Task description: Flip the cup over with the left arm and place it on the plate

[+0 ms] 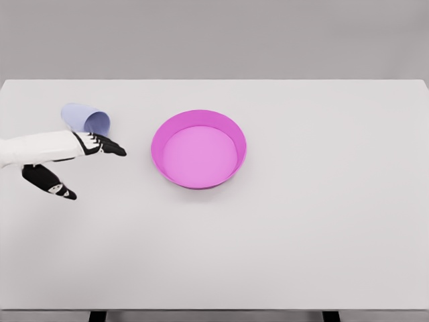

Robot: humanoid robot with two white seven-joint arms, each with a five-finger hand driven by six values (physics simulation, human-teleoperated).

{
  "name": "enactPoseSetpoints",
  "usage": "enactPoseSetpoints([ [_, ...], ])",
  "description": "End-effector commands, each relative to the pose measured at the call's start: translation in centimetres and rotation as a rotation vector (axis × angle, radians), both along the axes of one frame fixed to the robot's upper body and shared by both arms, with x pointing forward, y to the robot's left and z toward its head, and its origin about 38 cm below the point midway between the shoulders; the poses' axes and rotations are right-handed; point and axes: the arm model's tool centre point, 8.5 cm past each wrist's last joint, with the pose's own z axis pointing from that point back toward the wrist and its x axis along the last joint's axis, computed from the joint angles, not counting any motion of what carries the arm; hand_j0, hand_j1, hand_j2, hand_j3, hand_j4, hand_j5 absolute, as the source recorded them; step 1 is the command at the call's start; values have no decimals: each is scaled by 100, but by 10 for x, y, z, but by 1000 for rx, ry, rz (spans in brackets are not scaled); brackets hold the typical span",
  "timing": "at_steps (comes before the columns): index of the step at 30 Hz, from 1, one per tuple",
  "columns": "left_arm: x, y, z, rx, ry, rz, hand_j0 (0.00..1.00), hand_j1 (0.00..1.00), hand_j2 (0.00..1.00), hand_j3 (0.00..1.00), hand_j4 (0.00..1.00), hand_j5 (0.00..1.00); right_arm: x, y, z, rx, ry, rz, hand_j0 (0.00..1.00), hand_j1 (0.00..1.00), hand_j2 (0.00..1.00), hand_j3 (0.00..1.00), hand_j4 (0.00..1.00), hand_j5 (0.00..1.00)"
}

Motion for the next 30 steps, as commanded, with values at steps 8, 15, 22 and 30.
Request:
enactPoseSetpoints([
  [8, 37, 34, 2, 32, -37, 142, 100, 100, 100, 100, 100, 100, -3, 0, 0, 0, 8, -2, 100, 100, 100, 100, 100, 100],
  [15, 81, 44, 5, 32, -54, 233, 100, 100, 100, 100, 100, 100, -3, 0, 0, 0, 6, -2, 100, 100, 100, 100, 100, 100],
  [22, 112, 42, -23, 112, 9, 279, 100, 100, 100, 100, 100, 100, -3, 0, 0, 0, 6, -2, 100, 100, 100, 100, 100, 100],
  [30, 134, 62, -26, 222, -2, 372, 100, 100, 100, 100, 100, 100, -3, 0, 0, 0, 6, -2, 100, 100, 100, 100, 100, 100],
])
